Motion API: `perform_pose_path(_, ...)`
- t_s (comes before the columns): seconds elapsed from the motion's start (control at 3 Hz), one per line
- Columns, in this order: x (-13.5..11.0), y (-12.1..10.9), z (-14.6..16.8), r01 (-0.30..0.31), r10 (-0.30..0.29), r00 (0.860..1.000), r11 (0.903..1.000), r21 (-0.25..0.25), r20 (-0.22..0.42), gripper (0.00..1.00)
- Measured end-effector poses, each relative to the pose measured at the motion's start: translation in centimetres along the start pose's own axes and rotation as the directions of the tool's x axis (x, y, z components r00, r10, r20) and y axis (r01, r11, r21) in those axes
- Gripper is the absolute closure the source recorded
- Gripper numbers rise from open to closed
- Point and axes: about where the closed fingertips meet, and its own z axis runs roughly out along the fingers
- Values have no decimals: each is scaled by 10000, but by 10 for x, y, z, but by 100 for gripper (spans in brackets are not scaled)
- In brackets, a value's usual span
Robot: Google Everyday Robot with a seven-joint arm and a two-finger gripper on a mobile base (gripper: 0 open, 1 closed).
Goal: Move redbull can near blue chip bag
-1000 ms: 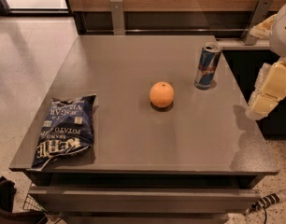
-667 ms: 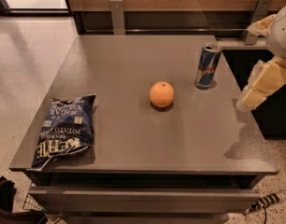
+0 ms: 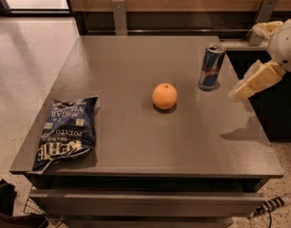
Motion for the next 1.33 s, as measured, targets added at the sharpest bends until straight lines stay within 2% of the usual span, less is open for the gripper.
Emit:
perform_pose_path(0.33, 16, -9, 16, -862, 815, 9912, 9954, 414, 1039, 0)
perform_pose_path(0.67, 33, -13, 32, -1725, 1585, 9690, 9832, 594, 1896, 0)
perform_pose_path(1.0, 43, -17, 46, -2417, 2138, 9346, 9681, 664, 2841, 0)
perform_pose_path(1.33, 45, -21, 56, -2901, 2427, 8896, 9546, 683, 3869, 0)
